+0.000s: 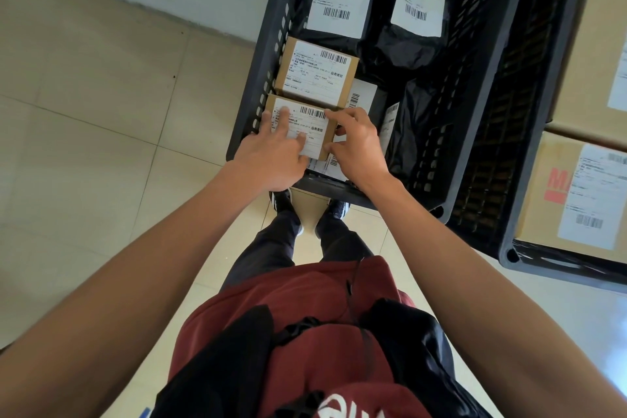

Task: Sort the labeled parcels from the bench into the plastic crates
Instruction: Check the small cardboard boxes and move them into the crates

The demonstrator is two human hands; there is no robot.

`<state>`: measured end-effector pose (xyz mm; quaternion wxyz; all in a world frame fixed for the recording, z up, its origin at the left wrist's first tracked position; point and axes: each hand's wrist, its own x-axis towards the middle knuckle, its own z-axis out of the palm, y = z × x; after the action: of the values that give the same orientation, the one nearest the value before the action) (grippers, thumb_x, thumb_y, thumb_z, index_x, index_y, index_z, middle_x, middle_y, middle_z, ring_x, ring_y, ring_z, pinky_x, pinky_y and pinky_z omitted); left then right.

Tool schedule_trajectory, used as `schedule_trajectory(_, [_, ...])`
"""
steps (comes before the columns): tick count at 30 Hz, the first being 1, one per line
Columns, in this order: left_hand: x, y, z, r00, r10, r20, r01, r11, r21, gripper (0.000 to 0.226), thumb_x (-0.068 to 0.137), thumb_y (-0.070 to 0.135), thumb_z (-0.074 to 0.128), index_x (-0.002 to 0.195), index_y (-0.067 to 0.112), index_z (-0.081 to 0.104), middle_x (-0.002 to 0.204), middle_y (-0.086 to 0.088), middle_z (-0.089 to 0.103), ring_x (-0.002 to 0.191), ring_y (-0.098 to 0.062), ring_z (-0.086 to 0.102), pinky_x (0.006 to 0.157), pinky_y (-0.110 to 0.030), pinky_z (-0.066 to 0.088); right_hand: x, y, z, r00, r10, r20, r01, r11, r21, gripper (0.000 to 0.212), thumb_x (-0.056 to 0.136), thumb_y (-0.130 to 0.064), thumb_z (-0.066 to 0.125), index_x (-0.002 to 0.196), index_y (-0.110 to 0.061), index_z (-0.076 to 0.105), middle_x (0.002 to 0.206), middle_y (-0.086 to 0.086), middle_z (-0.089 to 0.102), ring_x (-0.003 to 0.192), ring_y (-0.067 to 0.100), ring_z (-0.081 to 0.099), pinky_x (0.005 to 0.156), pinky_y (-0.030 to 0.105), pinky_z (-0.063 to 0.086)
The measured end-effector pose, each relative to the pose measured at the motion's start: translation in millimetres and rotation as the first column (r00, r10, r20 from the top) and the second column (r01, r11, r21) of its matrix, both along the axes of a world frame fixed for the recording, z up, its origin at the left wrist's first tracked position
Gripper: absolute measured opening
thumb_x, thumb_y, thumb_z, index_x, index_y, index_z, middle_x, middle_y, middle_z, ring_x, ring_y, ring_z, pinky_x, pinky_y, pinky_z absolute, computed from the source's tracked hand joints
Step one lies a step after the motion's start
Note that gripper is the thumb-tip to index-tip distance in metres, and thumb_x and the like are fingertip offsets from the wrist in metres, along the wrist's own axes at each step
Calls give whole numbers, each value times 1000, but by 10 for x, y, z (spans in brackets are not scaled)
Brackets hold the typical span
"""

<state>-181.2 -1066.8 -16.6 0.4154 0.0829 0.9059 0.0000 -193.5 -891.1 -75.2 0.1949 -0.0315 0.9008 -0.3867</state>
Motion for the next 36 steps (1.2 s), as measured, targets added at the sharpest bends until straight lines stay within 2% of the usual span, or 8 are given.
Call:
schedule_trajectory(7, [36,-2,32,1000,16,-25,-16,1000,10,55,111,44,27,164,32,20,173,-12,-11,158,-40,-7,120,-58,31,15,15,43,1000,13,-4,-13,1000,20,65,84,4,79,143,-14,60,138,7,54,118,24,62,94,33,59])
schedule_trajectory(15, [107,2,54,985,93,-143,-84,994,66,52,109,40,37,159,25,37,172,-15,8,158,-36,11,116,-56,39,61,166,175,998,48,-35,-47,998,44,60,88,-3,75,145,-13,59,142,6,60,130,21,58,107,36,51])
schedule_trajectory(20, [180,55,169,953,185,-238,-149,975,163,51,108,36,46,156,20,42,167,-11,28,152,-31,28,111,-53,44,118,334,304,1000,-16,-17,17,999,30,57,93,-9,72,147,-20,57,146,2,59,129,18,59,104,34,53])
schedule_trajectory(24, [182,97,261,880,393,-265,-247,857,453,51,106,29,55,154,16,46,156,-5,49,142,-25,46,107,-49,52,169,483,501,994,-81,-76,80,997,-8,51,95,-11,72,145,-15,60,142,4,62,128,18,59,109,35,50])
schedule_trajectory(27, [98,193,406,850,498,-173,-292,718,631,50,106,26,56,155,17,47,158,-4,49,145,-21,45,112,-48,49,233,611,727,979,-173,-111,174,985,-6,48,96,-12,71,143,-13,61,143,2,62,134,15,55,115,31,45])
schedule_trajectory(31, [-84,378,698,840,530,-116,-291,621,728,50,107,28,56,155,22,47,158,4,48,146,-11,42,120,-36,37,354,762,1063,939,-315,-137,317,949,-11,46,99,-19,70,144,-16,60,149,1,58,141,15,49,118,37,42])
schedule_trajectory(33, [-163,470,824,844,527,-104,-268,581,769,49,106,30,57,154,26,49,152,9,54,139,-5,49,117,-31,39,455,828,1252,906,-397,-148,395,917,-46,46,100,-21,69,145,-19,59,149,-2,57,140,10,48,117,36,44])
schedule_trajectory(36, [-257,636,1015,864,498,-75,-222,510,831,51,105,32,57,154,28,47,142,14,60,125,5,55,102,-9,40,624,923,1537,831,-526,-179,518,850,-92,48,101,-24,68,147,-26,56,149,-9,58,138,6,50,114,37,47])
